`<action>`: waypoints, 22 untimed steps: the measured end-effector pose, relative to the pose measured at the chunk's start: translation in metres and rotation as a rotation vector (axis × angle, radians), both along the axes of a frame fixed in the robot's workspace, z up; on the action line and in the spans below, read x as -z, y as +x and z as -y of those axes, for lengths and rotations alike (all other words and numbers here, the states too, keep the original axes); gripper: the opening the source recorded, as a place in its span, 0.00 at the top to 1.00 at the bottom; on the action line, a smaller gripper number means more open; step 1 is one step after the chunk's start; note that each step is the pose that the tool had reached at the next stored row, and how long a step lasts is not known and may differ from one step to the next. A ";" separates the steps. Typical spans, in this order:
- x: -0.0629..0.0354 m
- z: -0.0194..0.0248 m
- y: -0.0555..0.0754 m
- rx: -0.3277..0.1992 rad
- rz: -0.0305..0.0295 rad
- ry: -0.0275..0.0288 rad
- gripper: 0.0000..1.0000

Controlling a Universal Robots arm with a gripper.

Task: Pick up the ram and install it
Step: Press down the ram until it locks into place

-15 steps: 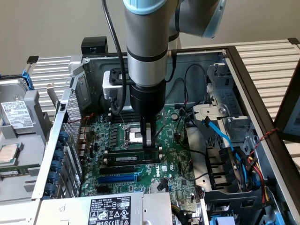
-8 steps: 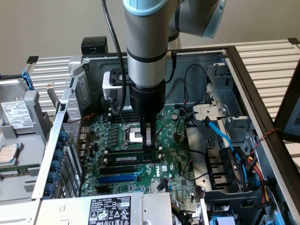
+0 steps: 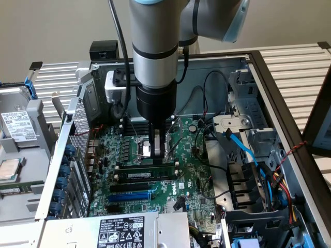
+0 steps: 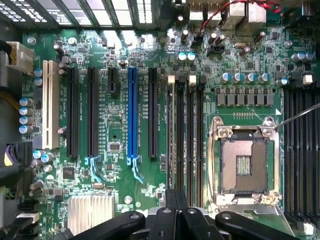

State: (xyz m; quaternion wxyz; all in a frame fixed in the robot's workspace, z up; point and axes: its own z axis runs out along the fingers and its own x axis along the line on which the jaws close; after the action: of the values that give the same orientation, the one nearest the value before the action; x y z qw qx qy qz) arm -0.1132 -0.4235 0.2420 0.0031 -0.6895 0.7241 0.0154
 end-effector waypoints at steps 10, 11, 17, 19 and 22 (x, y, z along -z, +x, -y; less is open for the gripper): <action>0.0031 -0.0021 -0.043 0.000 0.0002 0.0001 0.89; 0.0032 -0.0021 -0.044 0.000 0.0004 0.0000 0.89; 0.0077 -0.0021 -0.045 0.000 0.0027 0.0000 0.89; 0.0087 -0.0020 -0.045 0.000 0.0031 -0.0001 0.89; 0.0095 -0.0021 -0.045 0.000 0.0041 0.0000 0.89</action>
State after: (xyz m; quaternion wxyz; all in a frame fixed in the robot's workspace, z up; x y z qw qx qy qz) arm -0.1585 -0.4214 0.2325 0.0046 -0.6896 0.7240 0.0140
